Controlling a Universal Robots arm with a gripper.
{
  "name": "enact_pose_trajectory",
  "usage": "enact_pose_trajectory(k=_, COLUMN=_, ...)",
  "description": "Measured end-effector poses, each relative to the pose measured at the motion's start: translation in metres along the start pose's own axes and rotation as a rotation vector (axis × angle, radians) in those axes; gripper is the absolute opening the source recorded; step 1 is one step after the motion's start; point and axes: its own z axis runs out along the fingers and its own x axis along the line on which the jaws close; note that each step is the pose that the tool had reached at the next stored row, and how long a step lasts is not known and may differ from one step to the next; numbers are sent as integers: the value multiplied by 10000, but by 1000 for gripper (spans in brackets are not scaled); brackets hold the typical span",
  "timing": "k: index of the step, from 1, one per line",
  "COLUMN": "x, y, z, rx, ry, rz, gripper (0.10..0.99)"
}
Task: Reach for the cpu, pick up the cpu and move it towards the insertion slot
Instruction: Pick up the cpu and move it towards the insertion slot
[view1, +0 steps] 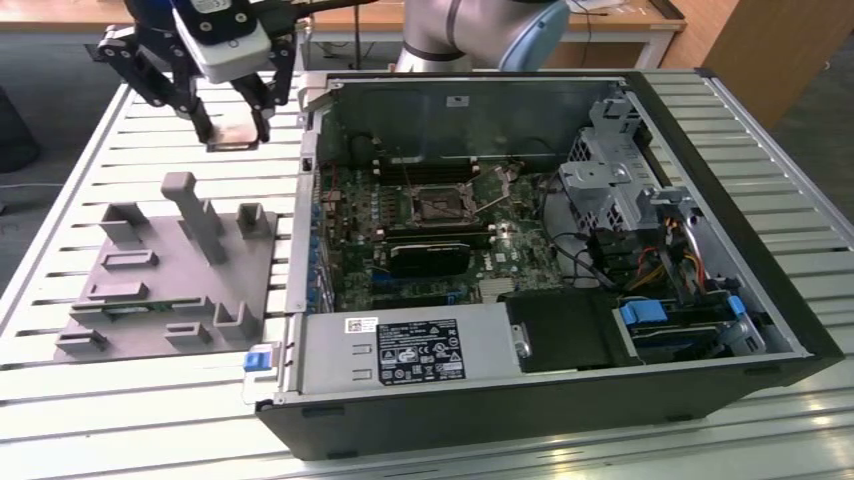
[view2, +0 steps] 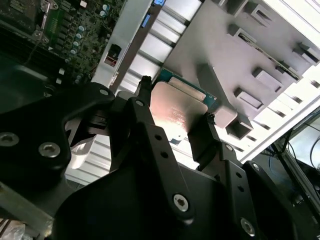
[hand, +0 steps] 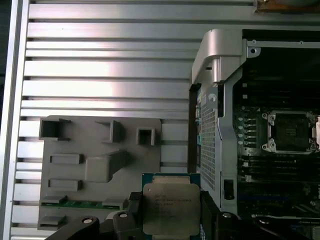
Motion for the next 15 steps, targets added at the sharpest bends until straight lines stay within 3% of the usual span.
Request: enact_pose_trajectory(k=15, x=-337, y=-1, z=-7, rx=0, ry=0, rz=0, gripper=545)
